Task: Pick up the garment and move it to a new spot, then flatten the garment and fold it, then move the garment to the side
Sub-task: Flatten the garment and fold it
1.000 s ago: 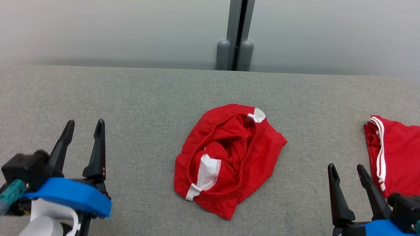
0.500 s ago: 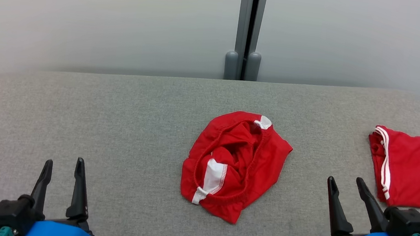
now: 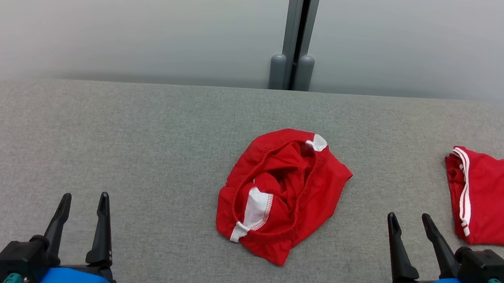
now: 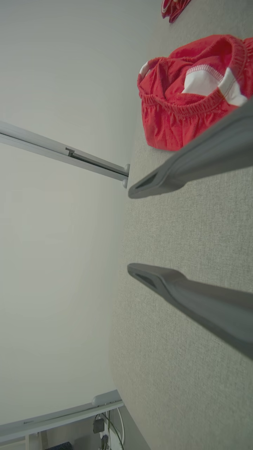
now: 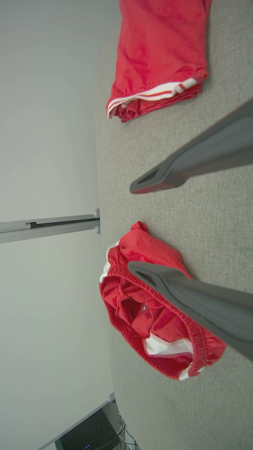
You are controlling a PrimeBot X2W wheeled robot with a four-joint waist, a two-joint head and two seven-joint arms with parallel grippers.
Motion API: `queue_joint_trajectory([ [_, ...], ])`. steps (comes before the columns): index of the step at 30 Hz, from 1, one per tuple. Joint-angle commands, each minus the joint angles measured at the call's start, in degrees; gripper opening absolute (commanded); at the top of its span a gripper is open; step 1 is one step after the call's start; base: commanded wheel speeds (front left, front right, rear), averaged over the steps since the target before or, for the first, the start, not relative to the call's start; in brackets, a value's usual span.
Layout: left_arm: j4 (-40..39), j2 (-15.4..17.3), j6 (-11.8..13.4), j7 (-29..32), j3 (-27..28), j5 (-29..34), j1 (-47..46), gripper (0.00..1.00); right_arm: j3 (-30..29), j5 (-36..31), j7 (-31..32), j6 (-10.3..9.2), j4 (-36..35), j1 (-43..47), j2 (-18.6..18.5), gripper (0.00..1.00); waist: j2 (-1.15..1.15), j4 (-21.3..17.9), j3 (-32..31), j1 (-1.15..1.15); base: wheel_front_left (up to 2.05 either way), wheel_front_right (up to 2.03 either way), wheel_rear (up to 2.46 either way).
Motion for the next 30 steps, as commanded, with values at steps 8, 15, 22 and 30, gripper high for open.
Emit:
queue_joint_trajectory([
  [8, -1.67, 0.48, -1.44, 4.68, -3.75, 1.88, -5.29, 1.0, 0.49, 0.18, -0.38, 0.04, -0.19, -1.31, 0.07, 1.0, 0.0, 0.07, 1.31, 0.0, 0.0, 0.0, 0.0],
  [15, -1.31, -0.36, -7.15, 14.94, -10.8, 1.85, -13.86, 1.0, 1.95, 0.33, -0.29, 0.04, -0.98, -2.85, 0.06, 1.0, 0.0, -1.11, 4.03, 0.0, 0.0, 0.0, 0.0],
  [22, 3.63, -1.8, -14.59, 30.27, -21.86, 2.73, -22.81, 1.0, 4.66, 1.24, -0.98, 0.04, -0.34, -5.52, 0.04, 1.0, 0.0, -3.79, 8.09, 0.0, 0.0, 0.0, 0.0],
  [30, 7.35, 1.55, -16.87, 38.51, -28.92, 2.29, -27.02, 1.0, 7.66, 3.45, -2.91, 0.04, 2.27, -8.64, 0.04, 1.0, 0.0, -7.6, 10.42, 0.0, 0.0, 0.0, 0.0],
])
